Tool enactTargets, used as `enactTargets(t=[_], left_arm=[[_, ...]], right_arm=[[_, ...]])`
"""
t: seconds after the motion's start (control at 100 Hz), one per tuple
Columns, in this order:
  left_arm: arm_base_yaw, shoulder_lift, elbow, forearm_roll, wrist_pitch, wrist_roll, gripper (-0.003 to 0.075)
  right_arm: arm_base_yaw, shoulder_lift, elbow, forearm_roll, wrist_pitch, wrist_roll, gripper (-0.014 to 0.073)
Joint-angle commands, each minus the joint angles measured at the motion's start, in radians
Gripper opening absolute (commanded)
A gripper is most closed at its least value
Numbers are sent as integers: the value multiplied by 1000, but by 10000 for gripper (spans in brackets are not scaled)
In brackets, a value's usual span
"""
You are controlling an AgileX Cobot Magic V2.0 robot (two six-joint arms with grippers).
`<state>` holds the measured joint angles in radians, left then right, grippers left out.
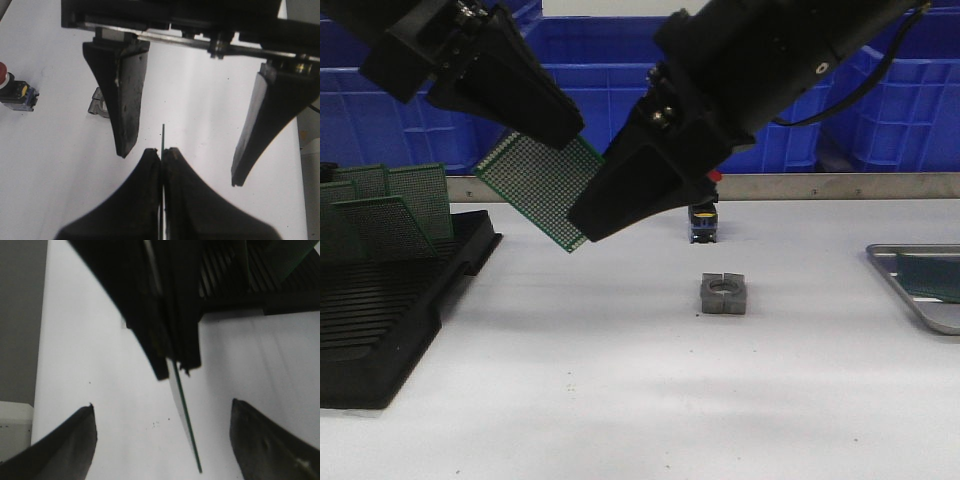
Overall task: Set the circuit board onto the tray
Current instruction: 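Grasp the second board with the right gripper and open the left gripper, then lower the second board onto the steel tray and open the right gripper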
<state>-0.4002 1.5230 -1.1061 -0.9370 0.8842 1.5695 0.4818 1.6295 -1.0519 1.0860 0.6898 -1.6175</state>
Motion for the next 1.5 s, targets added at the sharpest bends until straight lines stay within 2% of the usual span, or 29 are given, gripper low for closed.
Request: enactTargets(t=[0.0,0.06,0.25,0.31,0.4,0.45,0.52,0.57,0.62,0.71,0.91,1.04,1.22,1.36,1.49], left_arm=[[-9,-43,-31,-61,3,-1,-20],[-9,-43,-31,-61,3,-1,-20],[-9,-43,-31,-61,14,-1,-20],[-9,-43,-31,-61,16,-1,-20],[-9,-43,-31,-61,19,-1,-11],[-9,-43,-31,-61,26,-1,33],[-9,-43,-31,-61,30,-1,160],[-9,-43,-31,-61,30,-1,293],[-9,-43,-31,-61,28,-1,393],[-9,-43,-31,-61,28,-1,496],[-9,-43,-31,-61,24,-1,502],[-9,-43,-31,-61,20,-1,502],[-9,-43,-31,-61,18,-1,502],[-9,-43,-31,-61,10,-1,502],[-9,-43,-31,-61,5,-1,502]], right_arm=[[5,-26,-28,70,-16,-20,493],[5,-19,-28,70,-14,-20,405],[5,-15,-28,71,-13,-20,9],[5,-15,-28,71,-7,-20,-76],[5,-15,-28,71,0,-20,-67],[5,-15,-28,71,0,-20,-67],[5,-15,-28,71,3,-17,-67],[5,-15,-28,71,5,-7,-67],[5,-15,-28,71,8,14,-67],[5,-15,-28,69,18,79,-67],[-35,-15,-27,-10,106,363,-67],[-103,-15,-27,-72,191,472,-67],[-251,-14,-27,-109,226,586,-67],[-387,7,-27,-109,208,703,-67],[-511,40,-26,-109,181,758,-67]])
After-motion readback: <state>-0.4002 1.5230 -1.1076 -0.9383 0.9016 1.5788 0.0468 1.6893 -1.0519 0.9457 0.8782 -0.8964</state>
